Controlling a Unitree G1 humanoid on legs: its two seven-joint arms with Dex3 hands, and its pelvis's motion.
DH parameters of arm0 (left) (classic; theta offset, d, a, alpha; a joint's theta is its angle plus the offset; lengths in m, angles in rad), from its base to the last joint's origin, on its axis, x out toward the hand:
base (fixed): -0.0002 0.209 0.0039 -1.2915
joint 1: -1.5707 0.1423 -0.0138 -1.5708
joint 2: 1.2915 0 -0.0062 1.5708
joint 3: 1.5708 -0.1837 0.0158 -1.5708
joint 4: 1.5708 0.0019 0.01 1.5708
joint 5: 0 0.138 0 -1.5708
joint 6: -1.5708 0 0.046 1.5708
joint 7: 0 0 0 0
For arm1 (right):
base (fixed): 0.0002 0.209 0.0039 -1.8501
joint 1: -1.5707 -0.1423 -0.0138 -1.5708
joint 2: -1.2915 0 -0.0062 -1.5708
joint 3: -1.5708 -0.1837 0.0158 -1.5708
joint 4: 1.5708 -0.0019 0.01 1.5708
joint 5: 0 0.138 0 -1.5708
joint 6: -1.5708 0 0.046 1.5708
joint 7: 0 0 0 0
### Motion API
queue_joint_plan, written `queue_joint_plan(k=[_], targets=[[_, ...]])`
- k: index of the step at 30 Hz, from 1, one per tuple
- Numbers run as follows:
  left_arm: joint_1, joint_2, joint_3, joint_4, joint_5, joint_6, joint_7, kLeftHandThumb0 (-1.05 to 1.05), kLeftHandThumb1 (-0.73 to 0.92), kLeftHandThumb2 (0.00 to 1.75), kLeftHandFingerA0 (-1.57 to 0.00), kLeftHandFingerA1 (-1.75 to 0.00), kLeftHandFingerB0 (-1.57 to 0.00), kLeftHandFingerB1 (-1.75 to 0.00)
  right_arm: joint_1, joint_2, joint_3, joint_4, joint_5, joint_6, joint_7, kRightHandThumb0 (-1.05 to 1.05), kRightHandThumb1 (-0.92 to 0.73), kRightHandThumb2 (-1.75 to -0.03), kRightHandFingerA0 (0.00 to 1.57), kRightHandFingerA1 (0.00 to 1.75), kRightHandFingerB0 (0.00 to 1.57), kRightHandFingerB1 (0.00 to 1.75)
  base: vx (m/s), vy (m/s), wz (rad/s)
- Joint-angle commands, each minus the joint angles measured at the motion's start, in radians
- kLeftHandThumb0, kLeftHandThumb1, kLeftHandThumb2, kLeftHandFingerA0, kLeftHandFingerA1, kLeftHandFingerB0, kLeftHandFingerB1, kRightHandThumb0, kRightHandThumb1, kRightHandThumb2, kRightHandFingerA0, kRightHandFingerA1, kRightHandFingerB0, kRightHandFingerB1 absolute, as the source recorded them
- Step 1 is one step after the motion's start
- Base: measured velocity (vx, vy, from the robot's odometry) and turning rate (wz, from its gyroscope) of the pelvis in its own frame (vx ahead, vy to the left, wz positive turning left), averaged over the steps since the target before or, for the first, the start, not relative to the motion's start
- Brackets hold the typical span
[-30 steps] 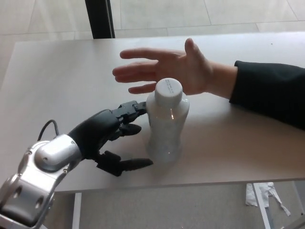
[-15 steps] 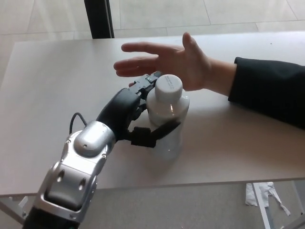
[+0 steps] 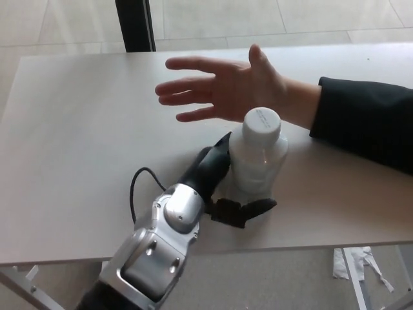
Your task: Pick up a bottle and hand it
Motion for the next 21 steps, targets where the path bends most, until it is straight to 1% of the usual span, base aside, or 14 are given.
queue_joint_plan(k=[1,2,3,4,5,6,7,9,11,13,15,16,17,21], targets=[[0.006,-0.039,-0.04,0.058,0.117,0.017,0.132,-0.44,0.46,0.54,-0.65,-0.81,0.0,-0.02,-0.015,-0.01,-0.017,0.022,0.021,-0.02,0.006,-0.72,-0.55,-0.57,0.88,1.09,0.43,0.48,0.0,0.0,0.0],[0.016,-0.054,-0.037,0.068,0.118,-0.011,0.155,-0.46,0.37,0.7,-0.72,-0.88,0.0,-0.04,-0.015,-0.007,-0.021,0.02,0.023,-0.021,-0.001,-0.71,-0.54,-0.57,0.86,1.16,0.43,0.48,0.0,0.0,0.0],[0.025,-0.069,-0.034,0.082,0.119,-0.04,0.182,-0.39,0.43,0.76,-0.72,-0.9,0.0,-0.14,-0.009,-0.004,-0.034,0.015,0.036,-0.027,0.001,-0.71,-0.42,-0.83,0.93,1.18,0.4,0.56,0.0,0.0,0.0],[0.04,-0.086,-0.022,0.097,0.118,-0.08,0.222,-0.27,0.57,0.65,-0.85,-0.97,-0.08,-0.14,-0.011,0.005,-0.043,0.008,0.042,-0.022,-0.012,-0.69,-0.53,-0.56,0.91,1.32,0.45,0.49,0.0,0.0,0.0],[0.059,-0.107,-0.012,0.124,0.117,-0.153,0.287,-0.13,0.58,1.0,-1.03,-1.12,-0.06,-0.48,-0.011,0.01,-0.05,0.007,0.048,-0.033,-0.014,-0.67,-0.53,-0.57,0.96,1.33,0.46,0.5,0.0,0.0,0.0],[0.07,-0.126,0.002,0.145,0.111,-0.199,0.327,-0.11,0.62,1.05,-1.07,-1.16,-0.12,-0.49,-0.01,0.013,-0.053,0.007,0.049,-0.039,-0.015,-0.68,-0.54,-0.57,0.95,1.23,0.45,0.49,0.0,0.0,0.0],[0.083,-0.141,0.015,0.165,0.109,-0.255,0.377,-0.09,0.9,0.71,-0.86,-1.54,-0.39,-0.4,-0.01,0.012,-0.055,0.012,0.05,-0.048,-0.008,-0.66,-0.55,-0.58,0.96,1.34,0.44,0.49,0.0,0.0,0.0],[0.098,-0.163,0.038,0.194,0.101,-0.338,0.441,-0.1,0.88,0.73,-0.87,-1.51,-0.47,-0.46,-0.014,0.013,-0.055,0.015,0.049,-0.047,-0.009,-0.67,-0.55,-0.57,0.97,1.3,0.43,0.49,0.0,0.0,0.0],[0.103,-0.183,0.054,0.208,0.096,-0.37,0.475,-0.1,0.87,0.71,-0.74,-1.7,-0.69,-0.56,-0.015,0.013,-0.059,0.009,0.054,-0.042,-0.007,-0.67,-0.54,-0.58,0.96,1.29,0.43,0.49,0.0,0.0,0.0],[0.1,-0.191,0.057,0.215,0.106,-0.366,0.492,-0.04,0.8,0.8,-0.71,-1.66,-0.77,-0.69,-0.017,0.013,-0.059,0.007,0.052,-0.04,-0.011,-0.67,-0.54,-0.58,0.96,1.24,0.43,0.49,0.0,0.0,0.0],[0.104,-0.204,0.073,0.233,0.099,-0.395,0.513,-0.04,0.76,0.91,-0.85,-1.74,-0.75,-1.38,-0.019,0.014,-0.062,0.001,0.055,-0.018,-0.016,-0.67,-0.53,-0.58,0.97,1.28,0.43,0.48,0.0,0.0,0.0],[0.116,-0.218,0.1,0.24,0.075,-0.427,0.526,-0.13,0.75,1.04,-0.76,-1.75,-0.64,-1.67,-0.018,0.013,-0.056,0.003,0.047,-0.028,-0.021,-0.67,-0.54,-0.58,0.98,1.24,0.43,0.49,0.0,0.0,0.0],[0.126,-0.22,0.117,0.249,0.063,-0.46,0.536,-0.27,0.89,0.72,-0.77,-1.75,-0.57,-1.75,-0.019,0.014,-0.053,0.011,0.043,-0.044,-0.022,-0.67,-0.54,-0.58,0.98,1.24,0.45,0.5,0.0,0.0,0.0],[0.136,-0.221,0.134,0.266,0.061,-0.494,0.549,-0.29,0.91,0.68,-0.76,-1.75,-0.56,-1.75,-0.016,0.019,-0.062,0.007,0.058,-0.029,-0.014,-0.65,-0.53,-0.58,0.95,1.32,0.45,0.49,0.0,0.0,0.0]])
